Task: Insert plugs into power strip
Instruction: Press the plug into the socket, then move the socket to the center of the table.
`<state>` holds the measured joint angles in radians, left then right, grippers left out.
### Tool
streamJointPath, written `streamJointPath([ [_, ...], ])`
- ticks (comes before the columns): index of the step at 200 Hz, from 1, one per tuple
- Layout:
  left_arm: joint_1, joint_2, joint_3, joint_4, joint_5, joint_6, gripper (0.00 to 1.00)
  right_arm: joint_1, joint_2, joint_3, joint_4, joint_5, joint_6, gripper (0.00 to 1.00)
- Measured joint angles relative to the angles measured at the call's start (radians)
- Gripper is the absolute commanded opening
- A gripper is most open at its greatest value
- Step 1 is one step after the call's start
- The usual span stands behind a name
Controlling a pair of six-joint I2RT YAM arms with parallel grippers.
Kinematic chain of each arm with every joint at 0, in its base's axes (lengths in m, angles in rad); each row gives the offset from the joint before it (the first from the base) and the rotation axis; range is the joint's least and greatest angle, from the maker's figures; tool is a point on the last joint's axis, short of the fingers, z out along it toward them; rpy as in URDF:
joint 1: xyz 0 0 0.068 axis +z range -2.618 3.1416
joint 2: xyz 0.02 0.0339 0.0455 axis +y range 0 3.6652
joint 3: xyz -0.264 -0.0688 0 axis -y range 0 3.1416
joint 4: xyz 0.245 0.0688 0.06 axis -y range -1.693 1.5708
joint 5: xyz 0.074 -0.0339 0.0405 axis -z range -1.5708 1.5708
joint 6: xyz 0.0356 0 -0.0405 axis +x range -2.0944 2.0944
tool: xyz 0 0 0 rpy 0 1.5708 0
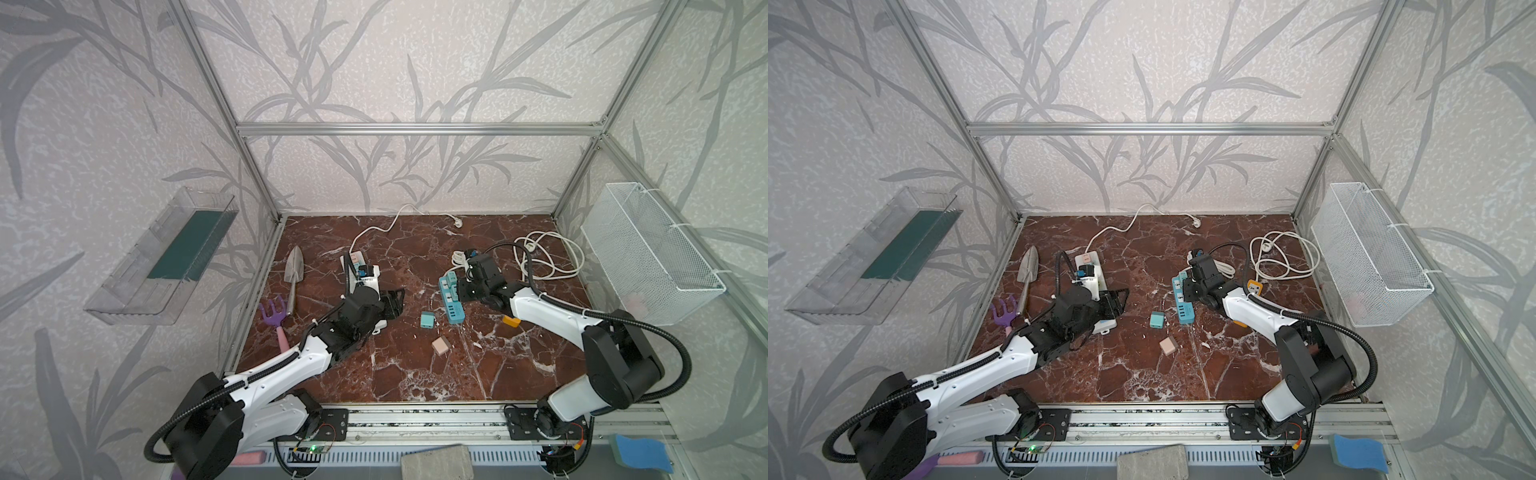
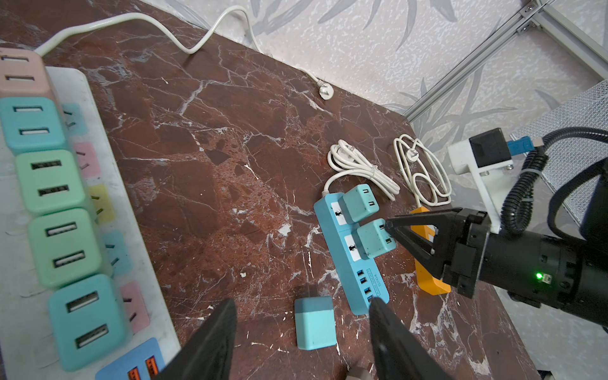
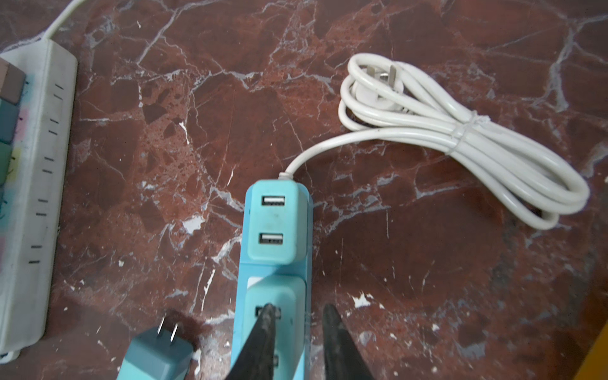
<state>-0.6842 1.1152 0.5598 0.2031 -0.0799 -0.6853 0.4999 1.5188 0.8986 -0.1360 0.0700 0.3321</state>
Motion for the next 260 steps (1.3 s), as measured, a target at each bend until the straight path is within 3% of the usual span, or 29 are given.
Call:
streamJointPath([
  [30, 0.000, 0.000, 0.000, -0.001, 0.002, 0.000, 0.65, 0.000, -0.071, 0.005, -0.026, 0.003, -0.006, 0.40],
  [57, 0.000, -0.002, 0.000, -0.002, 0.003, 0.000, 0.64, 0.000, -0.115, -0.006, -0.050, -0.008, 0.012, 0.34],
  [97, 0.000, -0.010, 0.000, -0.001, 0.004, -0.008, 0.65, 0.010, -0.297, -0.224, -0.066, -0.075, 0.092, 0.46],
  [130, 0.000, -0.002, 0.000, 0.001, 0.018, -0.016, 0.64, 0.051, -0.364, -0.341, -0.084, -0.116, 0.161, 0.47],
  [178, 0.000, 0.022, 0.000, 0.006, 0.031, -0.026, 0.64, 0.060, -0.253, -0.379, 0.030, -0.146, 0.231, 0.45],
  [260, 0.000, 0.022, 0.001, -0.008, 0.021, -0.022, 0.64, 0.018, 0.029, -0.269, 0.213, -0.018, 0.266, 0.42],
])
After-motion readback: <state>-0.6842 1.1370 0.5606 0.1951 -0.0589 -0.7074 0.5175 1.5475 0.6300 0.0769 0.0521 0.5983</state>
